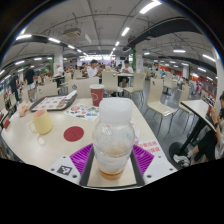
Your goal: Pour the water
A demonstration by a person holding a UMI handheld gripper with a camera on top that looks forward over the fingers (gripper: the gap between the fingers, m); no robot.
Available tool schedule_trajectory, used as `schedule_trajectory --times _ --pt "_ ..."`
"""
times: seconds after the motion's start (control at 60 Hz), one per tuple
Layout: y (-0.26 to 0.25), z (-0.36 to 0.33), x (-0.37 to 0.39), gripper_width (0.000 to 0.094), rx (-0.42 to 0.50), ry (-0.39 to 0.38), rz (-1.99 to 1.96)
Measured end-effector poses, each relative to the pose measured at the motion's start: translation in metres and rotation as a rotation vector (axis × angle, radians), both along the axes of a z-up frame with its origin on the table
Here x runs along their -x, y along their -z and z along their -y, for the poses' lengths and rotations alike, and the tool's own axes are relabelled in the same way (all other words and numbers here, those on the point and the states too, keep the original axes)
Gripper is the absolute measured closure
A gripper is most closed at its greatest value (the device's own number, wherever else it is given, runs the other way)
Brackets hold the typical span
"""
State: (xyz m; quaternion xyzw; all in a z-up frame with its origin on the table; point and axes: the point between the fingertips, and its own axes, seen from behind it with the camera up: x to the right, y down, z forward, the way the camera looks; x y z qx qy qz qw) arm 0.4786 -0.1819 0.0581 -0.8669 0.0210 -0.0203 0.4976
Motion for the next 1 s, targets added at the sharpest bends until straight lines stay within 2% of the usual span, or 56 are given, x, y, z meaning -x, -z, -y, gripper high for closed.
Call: schedule_trajectory --times 0.017,0.033,0.117,0.233,0.433,0.7,0.833,1.0 --pt "0.000 0.001 0.003 0.0350 0.000 0.006 0.004" --pt "0.001 0.001 0.002 0.0378 -0.001 0.013 0.008" --pt "-0.003 -0.005 0.003 0.0416 -0.045 0.019 0.001" --pt "0.000 -0.011 0.001 0.0491 -0.049 0.042 0.005" --pt "-0.012 -0.018 0.000 0.0493 -0.030 0.089 0.090" --pt "-0.101 -0.059 0.019 0.0495 -0.047 0.104 0.517" --pt "-0.152 -0.094 0.055 0.0494 -0.053 0.065 0.845" --pt "-0.176 -0.141 0.121 0.0493 0.003 -0.079 1.316"
